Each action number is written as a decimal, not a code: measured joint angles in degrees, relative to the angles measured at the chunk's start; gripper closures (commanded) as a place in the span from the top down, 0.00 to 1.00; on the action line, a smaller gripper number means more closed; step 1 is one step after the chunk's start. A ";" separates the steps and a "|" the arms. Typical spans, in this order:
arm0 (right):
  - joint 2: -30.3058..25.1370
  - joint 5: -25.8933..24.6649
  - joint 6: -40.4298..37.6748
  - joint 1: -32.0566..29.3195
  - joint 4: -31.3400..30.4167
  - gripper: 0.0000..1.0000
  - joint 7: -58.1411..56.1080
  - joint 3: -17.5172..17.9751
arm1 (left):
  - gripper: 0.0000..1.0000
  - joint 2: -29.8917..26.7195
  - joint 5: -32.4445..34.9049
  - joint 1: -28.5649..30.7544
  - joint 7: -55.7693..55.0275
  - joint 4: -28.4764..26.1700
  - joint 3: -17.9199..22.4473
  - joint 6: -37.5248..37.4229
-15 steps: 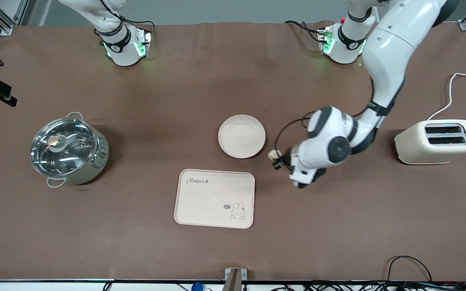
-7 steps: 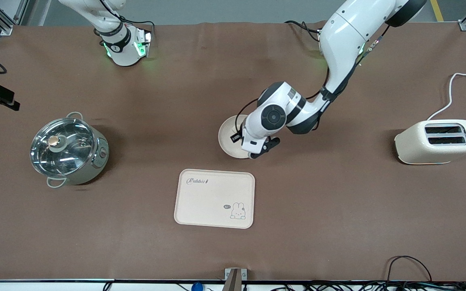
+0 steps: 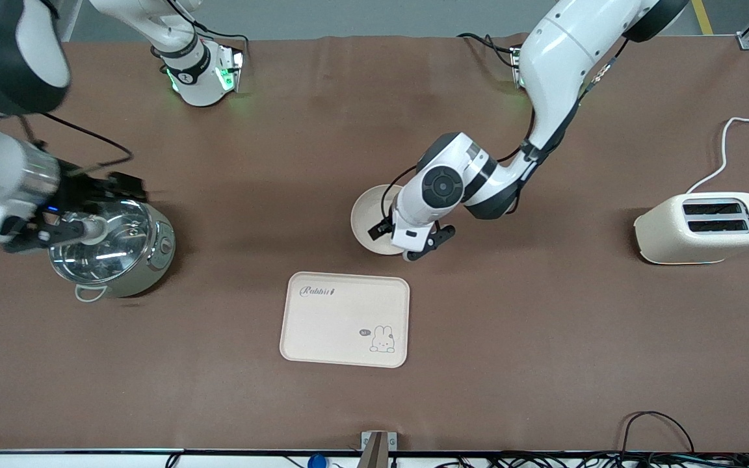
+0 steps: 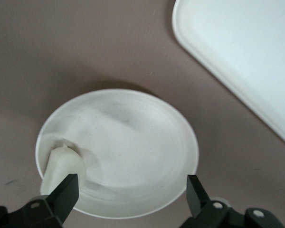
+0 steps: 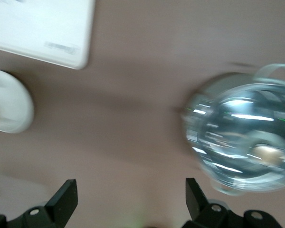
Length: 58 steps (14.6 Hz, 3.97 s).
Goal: Place bun in plate and plate on tray
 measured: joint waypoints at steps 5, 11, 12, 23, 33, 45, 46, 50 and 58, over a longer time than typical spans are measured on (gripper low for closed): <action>4.29 9.83 23.56 9.41 -11.92 1.00 13.03 0.20 | 1.00 -9.12 7.04 6.41 0.07 6.43 0.09 -15.94; 10.58 15.36 50.43 23.29 -25.32 1.00 18.88 0.29 | 1.00 -20.76 14.44 17.95 17.50 7.27 0.29 -27.67; 12.14 16.77 54.12 25.44 -26.16 1.00 19.21 0.28 | 1.00 -22.65 14.45 20.53 22.96 7.37 0.33 -28.77; 21.34 20.49 67.42 33.93 -26.30 0.03 20.54 -0.04 | 1.00 -33.03 10.28 20.95 52.18 9.29 10.38 -39.53; 20.77 20.57 58.59 32.64 -19.24 0.01 21.16 -2.87 | 1.00 -38.84 4.04 18.10 63.40 5.39 20.30 -41.54; 29.79 20.63 67.24 22.92 -9.91 0.15 15.11 -4.88 | 1.00 -38.93 4.03 19.06 68.15 5.59 20.65 -44.71; 30.83 20.77 67.76 22.87 -9.11 0.38 15.60 -4.89 | 1.00 -38.93 4.03 19.06 68.15 5.59 20.65 -44.71; 31.70 20.81 67.35 21.53 -4.51 1.00 18.64 -5.24 | 1.00 -38.93 3.94 18.99 68.15 5.59 20.64 -44.71; 24.10 10.71 47.99 12.51 -0.77 1.00 7.34 -7.49 | 1.00 -38.44 3.89 18.50 68.14 5.57 20.39 -44.39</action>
